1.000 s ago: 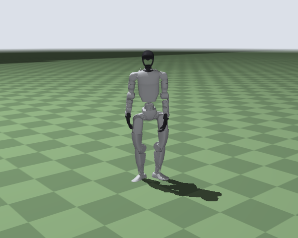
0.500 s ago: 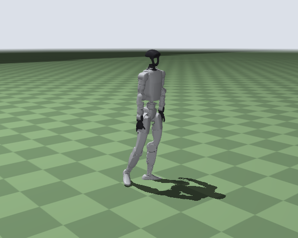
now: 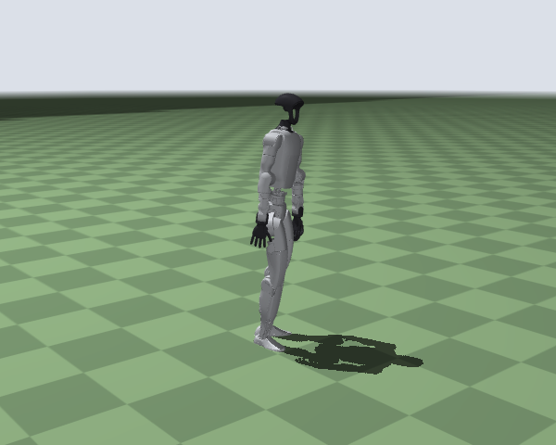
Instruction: In place motions
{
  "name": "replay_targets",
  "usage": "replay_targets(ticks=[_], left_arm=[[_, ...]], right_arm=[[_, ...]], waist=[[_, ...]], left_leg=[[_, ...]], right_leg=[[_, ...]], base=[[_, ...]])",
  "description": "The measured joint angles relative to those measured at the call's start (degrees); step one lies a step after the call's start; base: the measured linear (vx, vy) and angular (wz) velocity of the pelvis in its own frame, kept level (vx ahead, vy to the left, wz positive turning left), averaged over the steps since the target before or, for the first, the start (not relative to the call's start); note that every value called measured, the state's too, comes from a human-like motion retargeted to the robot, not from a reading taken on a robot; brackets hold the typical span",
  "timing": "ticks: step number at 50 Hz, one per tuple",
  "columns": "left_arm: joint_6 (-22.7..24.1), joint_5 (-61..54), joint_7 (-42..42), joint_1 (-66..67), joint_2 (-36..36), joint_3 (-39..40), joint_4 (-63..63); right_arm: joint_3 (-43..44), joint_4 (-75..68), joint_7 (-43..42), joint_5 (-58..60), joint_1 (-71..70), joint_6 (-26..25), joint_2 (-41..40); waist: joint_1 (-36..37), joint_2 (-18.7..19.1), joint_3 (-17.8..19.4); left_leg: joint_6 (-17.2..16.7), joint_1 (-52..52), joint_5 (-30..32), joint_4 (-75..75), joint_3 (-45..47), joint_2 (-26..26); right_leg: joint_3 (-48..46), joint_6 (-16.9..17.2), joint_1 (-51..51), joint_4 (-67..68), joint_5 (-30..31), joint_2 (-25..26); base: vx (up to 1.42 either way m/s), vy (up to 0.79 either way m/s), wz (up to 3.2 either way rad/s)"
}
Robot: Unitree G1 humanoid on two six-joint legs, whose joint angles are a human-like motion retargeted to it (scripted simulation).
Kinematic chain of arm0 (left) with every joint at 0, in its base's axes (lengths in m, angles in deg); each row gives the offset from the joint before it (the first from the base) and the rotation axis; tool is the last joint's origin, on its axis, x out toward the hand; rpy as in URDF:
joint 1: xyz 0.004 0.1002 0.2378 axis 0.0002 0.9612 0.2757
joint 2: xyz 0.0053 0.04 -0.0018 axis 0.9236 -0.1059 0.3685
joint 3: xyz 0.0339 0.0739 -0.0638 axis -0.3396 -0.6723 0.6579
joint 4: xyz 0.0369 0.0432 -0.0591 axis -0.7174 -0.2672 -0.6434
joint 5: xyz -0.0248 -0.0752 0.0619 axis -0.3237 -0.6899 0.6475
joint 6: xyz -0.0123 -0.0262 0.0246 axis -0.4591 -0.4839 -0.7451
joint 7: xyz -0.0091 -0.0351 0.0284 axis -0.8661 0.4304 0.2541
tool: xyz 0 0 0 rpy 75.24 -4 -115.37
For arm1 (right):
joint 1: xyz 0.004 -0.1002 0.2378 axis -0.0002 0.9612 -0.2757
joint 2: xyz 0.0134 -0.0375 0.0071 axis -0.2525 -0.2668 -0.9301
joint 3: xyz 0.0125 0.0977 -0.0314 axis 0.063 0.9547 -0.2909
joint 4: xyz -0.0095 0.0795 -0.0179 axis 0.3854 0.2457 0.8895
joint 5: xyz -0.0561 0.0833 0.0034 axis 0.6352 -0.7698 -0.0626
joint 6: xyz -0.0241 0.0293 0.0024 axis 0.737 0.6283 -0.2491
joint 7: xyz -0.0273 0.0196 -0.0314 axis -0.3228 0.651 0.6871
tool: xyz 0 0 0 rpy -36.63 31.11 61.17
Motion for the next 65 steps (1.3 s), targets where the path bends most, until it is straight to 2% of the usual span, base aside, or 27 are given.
replay_targets(ticks=[4, 9, 12, 17, 20, 23, 26, 30, 32, 35, 38, 40, 43, 45, 48, 50, 53, 55, 57, 58, 59, 60, 62, 65], left_arm=[[0.6, 1.9, 0.2, -2.4, 0.4, -7.2, -1.2], [-1.0, 4.7, -2.2, -5.6, 1.2, -10.4, -1.5], [-1.3, 4.8, -2.6, -5.9, 1.4, -8.2, -1.0], [-1.3, 2.7, -2.4, -4.0, 0.1, -2.5, -1.0], [-1.2, 2.0, -3.7, -2.4, -0.6, 1.6, -1.7], [-2.1, 1.5, -5.3, -0.3, -1.1, 7.5, -2.8], [-2.1, -3.6, -3.1, 2.3, -1.6, 11.8, -3.8], [-2.3, -10.1, -1.4, 5.5, -1.5, 17.4, -5.0], [-2.4, -10.9, -0.9, 6.9, -1.7, 19.3, -4.7], [-2.2, -11.9, -1.4, 8.5, -1.6, 20.0, -3.8], [-2.2, -12.0, -2.6, 8.8, -1.5, 19.4, -2.9], [-2.3, -12.2, -2.9, 8.2, -1.8, 19.1, -2.2], [-2.2, -12.6, -3.1, 7.2, -2.8, 18.9, -0.8], [-2.1, -12.8, -3.3, 6.4, -3.6, 18.4, 0.3], [-1.7, -12.6, -3.9, 5.3, -4.1, 17.0, 2.0], [-1.6, -12.1, -4.2, 4.6, -4.2, 15.8, 3.1], [-1.4, -11.1, -4.7, 3.8, -4.0, 14.0, 4.1], [-1.4, -10.6, -4.9, 3.4, -3.9, 12.8, 4.5], [-1.4, -9.9, -5.3, 3.4, -3.9, 12.3, 4.6], [-1.4, -9.4, -5.6, 3.3, -3.9, 12.6, 4.6], [-1.5, -9.1, -5.7, 3.3, -4.0, 12.8, 4.6], [-1.5, -8.8, -5.6, 3.2, -4.1, 13.0, 4.7], [-1.2, -9.2, -5.3, 3.2, -4.2, 13.0, 5.0], [-1.1, -9.4, -6.1, 3.4, -3.7, 13.1, 5.5]], right_arm=[[-0.3, 2.0, 0.3, -1.6, -1.6, 0.3, -0.4], [-1.3, 4.6, 1.2, -3.9, -3.2, 1.2, -0.2], [-1.7, 4.6, 0.8, -5.2, -3.8, 1.2, 0.2], [-0.8, 1.6, -0.3, -7.6, -4.1, 0.1, 1.0], [0.3, -1.3, -0.8, -9.1, -4.1, -0.7, 1.5], [1.8, -4.6, -0.5, -10.1, -4.0, -1.4, 1.6], [2.5, -6.0, -0.4, -10.4, -3.5, -1.9, 1.5], [1.5, -7.2, -0.8, -9.6, -2.9, -1.8, 1.2], [1.1, -7.7, -0.8, -9.4, -2.6, -1.8, 1.2], [0.4, -8.4, -0.2, -9.1, -2.6, -1.9, 1.3], [0.5, -8.7, 0.1, -8.5, -2.9, -2.0, 1.7], [0.5, -8.7, 0.0, -8.3, -3.3, -2.0, 2.1], [0.3, -8.5, -0.1, -8.2, -4.2, -2.0, 2.7], [0.5, -8.3, -0.4, -8.2, -4.8, -2.0, 3.0], [0.7, -7.5, -0.3, -8.7, -5.1, -1.8, 3.2], [0.8, -6.9, -0.1, -9.0, -5.2, -1.6, 3.2], [1.1, -6.7, -0.1, -9.2, -4.9, -1.4, 3.0], [1.4, -6.9, 0.0, -9.2, -4.5, -1.5, 3.1], [2.3, -7.3, 0.3, -8.8, -3.8, -1.8, 2.9], [2.9, -7.6, 0.1, -8.8, -3.7, -2.1, 2.7], [3.4, -7.8, -0.3, -9.7, -3.5, -2.3, 2.4], [3.9, -8.0, -0.8, -10.8, -3.3, -2.5, 2.1], [4.9, -8.3, -1.3, -14.3, -3.2, -2.4, 1.8], [5.6, -8.9, -0.8, -17.6, -3.5, -2.4, 1.7]], waist=[[-1.7, 1.4, 1.1], [-3.9, 4.0, 2.1], [-4.2, 5.4, 1.8], [-2.6, 6.6, -0.2], [-1.6, 5.0, -2.5], [0.3, 4.0, -4.6], [-1.3, 4.3, -5.2], [-4.2, 3.8, -6.9], [-4.6, 2.6, -7.5], [-4.2, -0.4, -7.5], [-2.1, -2.3, -6.2], [-1.1, -2.3, -4.8], [0.9, -2.3, -3.3], [1.7, -2.2, -2.6], [1.8, -2.0, -2.1], [1.8, -0.9, -1.4], [2.0, 2.2, 0.0], [1.9, 3.5, 1.1], [0.4, 5.1, 0.5], [0.4, 5.9, -0.3], [0.4, 6.0, -0.7], [0.5, 5.7, -1.0], [-0.5, 6.0, -0.5], [-0.5, 6.6, -0.8]], left_leg=[[-0.5, 1.1, -1.7, -0.7, 8.2, 2.7], [-2.6, 3.2, -3.9, -1.7, 21.5, 6.3], [-4.7, 4.7, -5.1, -2.0, 30.8, 8.2], [-7.4, 7.0, -6.5, -2.0, 41.8, 9.1], [-9.4, 8.7, -6.9, -1.4, 48.0, 7.1], [-10.7, 9.9, -6.2, 0.0, 53.3, 6.9], [-10.7, 11.2, -4.5, 2.1, 54.3, 8.2], [-10.2, 13.0, -0.7, 5.5, 54.0, 9.5], [-8.5, 13.6, 2.0, 8.8, 51.4, 10.1], [-3.2, 13.0, 5.8, 17.1, 43.7, 11.7], [3.6, 8.4, 9.1, 29.2, 29.4, 14.3], [6.2, 5.0, 11.8, 34.8, 19.3, 14.3], [3.4, 0.3, 10.0, 38.8, 6.7, 9.3], [1.4, -2.1, 5.4, 39.3, 2.5, 6.3], [0.2, -2.8, -5.1, 34.4, 4.7, 4.8], [-1.8, -3.0, -8.1, 28.1, 5.1, 3.6], [-6.8, -2.3, -6.7, 15.4, 5.9, 3.1], [-5.4, -1.4, -2.5, 7.7, 8.5, 3.1], [-6.4, -0.3, -3.5, 5.9, 4.0, 0.7], [-8.0, 0.6, -4.1, 6.1, 10.3, 3.9], [-8.7, 0.0, -3.9, 6.2, 8.8, 3.9], [-8.8, -1.4, -3.4, 6.2, 3.4, 2.3], [-9.5, 0.9, -3.6, 5.2, 11.3, 4.9], [-9.4, 1.7, -3.7, 3.3, 10.6, 4.1]], right_leg=[[-7.1, 0.7, 0.5, 0.1, -0.6, -0.9], [-25.4, 2.2, 4.5, 0.0, -0.4, -2.4], [-34.8, 1.4, 6.9, 0.2, 0.6, -2.3], [-38.4, 0.1, 9.0, 1.6, 3.2, -3.4], [-45.1, 1.2, 10.3, -1.5, 8.9, -3.5], [-28.8, 0.8, 3.5, 1.8, 7.5, -6.3], [-26.1, 0.2, 2.3, 1.3, 7.4, -6.3], [-19.5, -0.3, 0.2, 0.3, 7.2, -6.1], [-15.5, -0.8, -0.6, 0.0, 7.3, -6.7], [-9.3, -1.4, -1.1, -0.7, 7.8, -8.4], [-3.7, -2.3, -1.1, -1.5, 8.7, -8.4], [-1.1, -3.0, -0.8, -2.3, 9.6, -7.3], [3.8, -3.7, -1.2, -3.5, 11.3, -6.0], [6.3, -3.9, -1.7, -4.2, 12.4, -5.6], [8.2, -4.0, -2.4, -4.8, 13.6, -5.3], [9.0, -4.1, -2.4, -5.4, 14.3, -3.8], [9.6, -4.5, -1.4, -6.9, 15.3, 0.5], [9.8, -4.7, 0.3, -8.4, 16.1, 2.7], [8.4, -4.7, 1.0, -9.5, 16.5, 4.4], [9.3, -4.7, 0.4, -9.5, 16.6, 5.2], [10.4, -4.6, -0.1, -9.3, 16.7, 5.3], [11.6, -4.5, -0.5, -9.0, 16.8, 5.0], [10.5, -4.2, -0.3, -8.4, 16.7, 4.8], [10.4, -4.5, -0.2, -7.9, 16.1, 5.8]], base=[[-0.51, 0.33, -1.99], [-0.49, 0.52, -2.53], [-0.4, 0.61, -2.86], [-0.33, 0.61, -2.81], [-0.25, 0.53, -2.51], [-0.3, 0.45, -2.18], [-0.26, 0.32, -1.27], [-0.23, 0.29, -1.4], [-0.2, 0.24, -1.58], [-0.22, 0.21, -1.74], [-0.23, 0.2, -1.88], [-0.21, 0.18, -1.71], [-0.23, 0.2, -1.88], [-0.21, 0.19, -1.66], [-0.21, 0.15, -1.22], [-0.15, 0.09, -1.05], [-0.07, 0.05, -0.94], [0.06, 0.05, -0.64], [0.13, 0.05, -0.31], [0.12, 0.06, -0.58], [0.09, 0.04, -0.71], [0.06, 0.01, -0.35], [0.0, 0.0, 0.0], [0.11, -0.09, -0.1]])
